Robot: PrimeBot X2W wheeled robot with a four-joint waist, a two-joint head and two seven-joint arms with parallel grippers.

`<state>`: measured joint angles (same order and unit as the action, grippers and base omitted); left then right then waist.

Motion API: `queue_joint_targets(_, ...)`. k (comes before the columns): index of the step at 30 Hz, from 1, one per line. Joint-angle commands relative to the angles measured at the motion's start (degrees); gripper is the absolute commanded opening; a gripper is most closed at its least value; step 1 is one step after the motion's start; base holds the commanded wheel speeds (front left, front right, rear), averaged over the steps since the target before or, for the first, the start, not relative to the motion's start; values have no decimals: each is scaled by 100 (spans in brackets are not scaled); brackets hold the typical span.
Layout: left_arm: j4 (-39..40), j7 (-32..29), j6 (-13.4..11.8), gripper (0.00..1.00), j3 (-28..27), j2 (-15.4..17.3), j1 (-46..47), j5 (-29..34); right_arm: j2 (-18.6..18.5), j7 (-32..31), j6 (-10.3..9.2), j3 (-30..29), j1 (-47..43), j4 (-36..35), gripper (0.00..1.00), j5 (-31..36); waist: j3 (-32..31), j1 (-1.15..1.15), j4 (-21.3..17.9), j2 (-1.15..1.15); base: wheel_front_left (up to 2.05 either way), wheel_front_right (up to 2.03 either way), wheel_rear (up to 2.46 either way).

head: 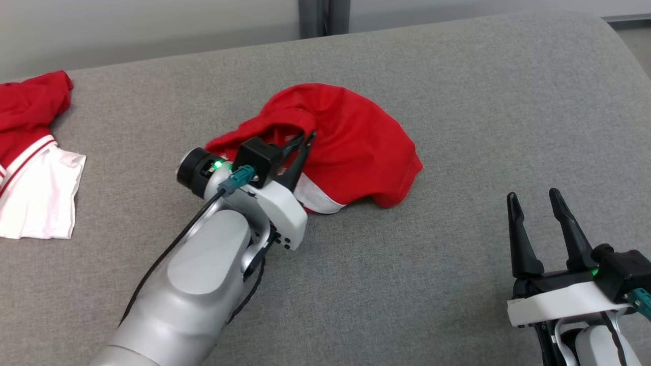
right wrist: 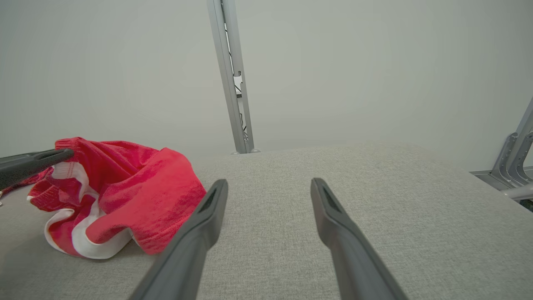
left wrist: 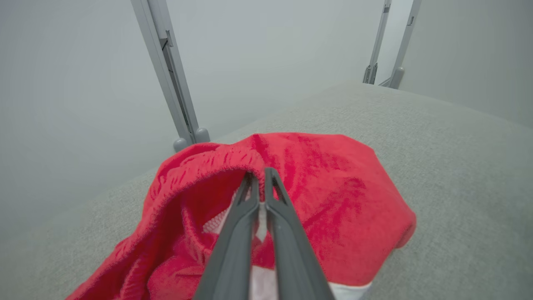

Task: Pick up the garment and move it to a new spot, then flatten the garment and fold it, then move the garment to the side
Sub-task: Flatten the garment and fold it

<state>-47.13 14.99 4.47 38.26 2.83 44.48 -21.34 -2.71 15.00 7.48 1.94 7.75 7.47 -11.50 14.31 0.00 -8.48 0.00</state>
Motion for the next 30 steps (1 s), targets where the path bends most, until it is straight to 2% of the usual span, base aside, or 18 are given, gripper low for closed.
queue_joint_targets(1, 224, 27, -52, 0, 133, 11, -54, -106, -35, 29, 3, -14, -58, 13, 100, -33, -118, 0, 74, 0, 0, 0, 0)
queue_joint_targets(10, 1785, -456, -473, 0, 945, 18, -209, -655, -35, 29, 2, -117, -287, 63, 100, -52, -542, 0, 355, 0, 0, 0, 0)
queue_joint_targets(16, 3037, -917, -793, 0, 1077, 20, -339, -783, -35, 29, 2, -187, -439, 87, 100, -80, -799, 0, 574, 0, 0, 0, 0)
queue_joint_targets(19, 3545, -1169, -962, 0, 999, 135, -447, -880, -34, 29, 3, -186, -464, 75, 100, -108, -868, 0, 644, 0, 0, 0, 0)
queue_joint_targets(24, 3614, -1375, -1307, 0, 739, 514, -853, -1039, -37, 29, 3, -112, -447, 73, 100, -127, -860, 0, 696, 0, 0, 0, 0)
queue_joint_targets(30, 2903, -1183, -1535, 0, 273, 954, -1457, -1398, -36, 29, 2, -95, -434, 105, 100, -49, -779, 0, 756, 0, 0, 0, 0)
